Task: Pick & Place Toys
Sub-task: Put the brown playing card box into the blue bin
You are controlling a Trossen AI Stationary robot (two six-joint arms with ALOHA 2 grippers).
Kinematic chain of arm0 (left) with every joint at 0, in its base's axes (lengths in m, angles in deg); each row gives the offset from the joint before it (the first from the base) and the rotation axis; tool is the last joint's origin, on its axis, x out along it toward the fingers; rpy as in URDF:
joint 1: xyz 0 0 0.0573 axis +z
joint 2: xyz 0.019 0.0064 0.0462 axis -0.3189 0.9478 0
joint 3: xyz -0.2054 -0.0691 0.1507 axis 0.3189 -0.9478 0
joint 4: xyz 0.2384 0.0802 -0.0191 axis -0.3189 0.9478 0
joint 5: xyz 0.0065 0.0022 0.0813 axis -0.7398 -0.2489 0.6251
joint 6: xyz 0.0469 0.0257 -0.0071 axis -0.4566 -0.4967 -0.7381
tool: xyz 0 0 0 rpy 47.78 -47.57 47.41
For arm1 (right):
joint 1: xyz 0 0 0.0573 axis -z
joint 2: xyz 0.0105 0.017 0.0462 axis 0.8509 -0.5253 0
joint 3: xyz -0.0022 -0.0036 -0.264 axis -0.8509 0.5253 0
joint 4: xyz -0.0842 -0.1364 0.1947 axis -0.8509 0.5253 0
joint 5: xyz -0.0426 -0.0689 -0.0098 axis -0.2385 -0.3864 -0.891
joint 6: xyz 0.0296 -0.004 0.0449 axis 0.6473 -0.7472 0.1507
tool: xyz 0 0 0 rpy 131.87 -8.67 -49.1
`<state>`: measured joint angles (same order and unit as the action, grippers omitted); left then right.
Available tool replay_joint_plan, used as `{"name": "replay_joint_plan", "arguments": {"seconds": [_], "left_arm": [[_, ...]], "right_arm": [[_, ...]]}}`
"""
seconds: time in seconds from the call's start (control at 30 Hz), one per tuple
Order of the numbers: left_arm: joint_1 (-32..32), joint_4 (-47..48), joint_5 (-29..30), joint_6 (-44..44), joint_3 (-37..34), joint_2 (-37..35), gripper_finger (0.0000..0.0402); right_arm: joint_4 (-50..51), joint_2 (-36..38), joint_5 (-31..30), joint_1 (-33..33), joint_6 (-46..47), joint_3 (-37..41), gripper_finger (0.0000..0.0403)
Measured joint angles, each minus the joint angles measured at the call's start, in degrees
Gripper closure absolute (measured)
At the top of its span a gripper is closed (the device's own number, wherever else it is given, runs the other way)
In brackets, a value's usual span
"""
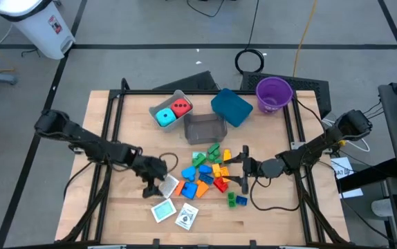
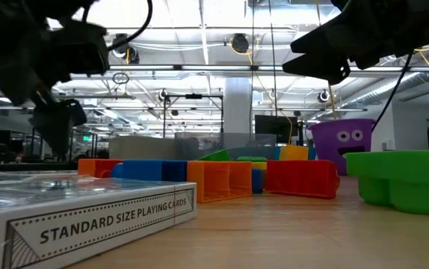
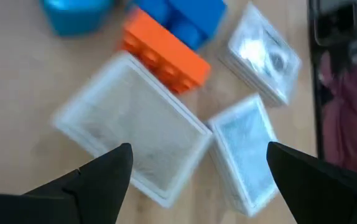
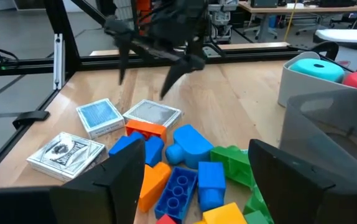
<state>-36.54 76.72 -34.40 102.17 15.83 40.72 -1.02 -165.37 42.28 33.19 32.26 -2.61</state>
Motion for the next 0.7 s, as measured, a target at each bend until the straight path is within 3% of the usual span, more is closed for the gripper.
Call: {"name": "replay_joint_plan", "arguments": {"seconds": [0.17, 0.3, 0.53, 0.7], "left_arm": [[-2.8, -2.4, 0.3, 1.0, 0.2, 6.0, 0.0027], [-1.7, 4.3, 1.5, -1.2, 1.4, 7.4, 0.0028], [0.4, 33.6, 18.1, -6.7, 11.7, 4.9, 0.0036], [0.5, 43.0, 25.9, -1.4, 19.2, 4.8, 0.0059]], "right_arm": [[0.4, 0.0, 0.0, 0.0, 0.0, 0.0, 0.0147], [0.4, 0.0, 0.0, 0.0, -0.2, 0.0, 0.0147], [0.4, 0.0, 0.0, 0.0, -0.3, 0.0, 0.0147], [0.5, 0.0, 0.0, 0.0, -0.4, 0.0, 0.0147]]}}
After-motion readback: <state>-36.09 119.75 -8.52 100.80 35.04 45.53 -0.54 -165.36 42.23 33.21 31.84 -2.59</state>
